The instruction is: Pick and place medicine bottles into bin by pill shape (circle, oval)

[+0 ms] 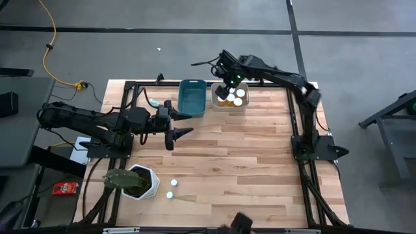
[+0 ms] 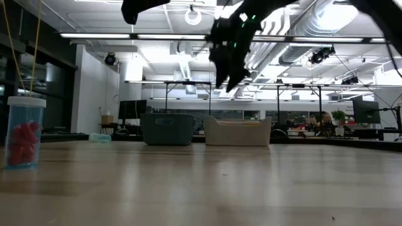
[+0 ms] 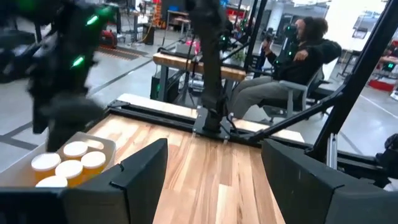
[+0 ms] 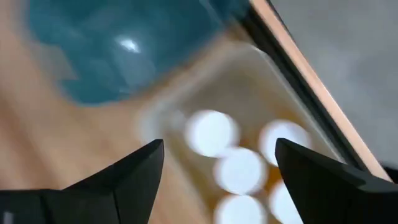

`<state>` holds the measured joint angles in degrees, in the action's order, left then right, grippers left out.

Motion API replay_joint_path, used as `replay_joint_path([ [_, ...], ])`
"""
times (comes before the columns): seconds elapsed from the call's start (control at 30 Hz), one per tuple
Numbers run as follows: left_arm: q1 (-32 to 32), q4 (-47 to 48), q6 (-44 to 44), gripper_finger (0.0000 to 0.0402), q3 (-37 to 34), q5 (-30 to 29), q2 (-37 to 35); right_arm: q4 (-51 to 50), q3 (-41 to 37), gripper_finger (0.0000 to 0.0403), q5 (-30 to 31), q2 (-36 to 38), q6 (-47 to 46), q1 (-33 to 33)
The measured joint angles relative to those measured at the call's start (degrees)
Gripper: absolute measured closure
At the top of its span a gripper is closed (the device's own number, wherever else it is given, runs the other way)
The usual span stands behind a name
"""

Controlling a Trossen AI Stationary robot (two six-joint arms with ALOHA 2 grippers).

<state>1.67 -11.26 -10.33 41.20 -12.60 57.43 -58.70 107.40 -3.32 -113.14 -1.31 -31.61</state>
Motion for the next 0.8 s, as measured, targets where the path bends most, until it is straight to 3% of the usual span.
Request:
replay_joint_path([
  [0.13, 0.0, 0.7, 0.0, 0.0154, 0.0, -0.4, 0.0, 12.6, -12.9, 0.0103, -3.5, 11.3, -1.1, 4.3],
  [0.43, 0.1, 0.6, 0.0, 0.0154, 0.0, -0.5, 0.0, 48.3, -48.4, 0.0103, -5.3, 42.1, -17.3, 18.0],
  [0.6, 0.1, 0.6, 0.0, 0.0154, 0.0, -1.4, 0.0, 62.1, -58.0, 0.0103, -0.9, 51.9, -18.3, 25.8],
  [0.8, 0.1, 0.6, 0.0, 0.0154, 0.0, -1.6, 0.0, 66.2, -61.2, 0.0103, 2.9, 55.1, -8.9, 31.3],
])
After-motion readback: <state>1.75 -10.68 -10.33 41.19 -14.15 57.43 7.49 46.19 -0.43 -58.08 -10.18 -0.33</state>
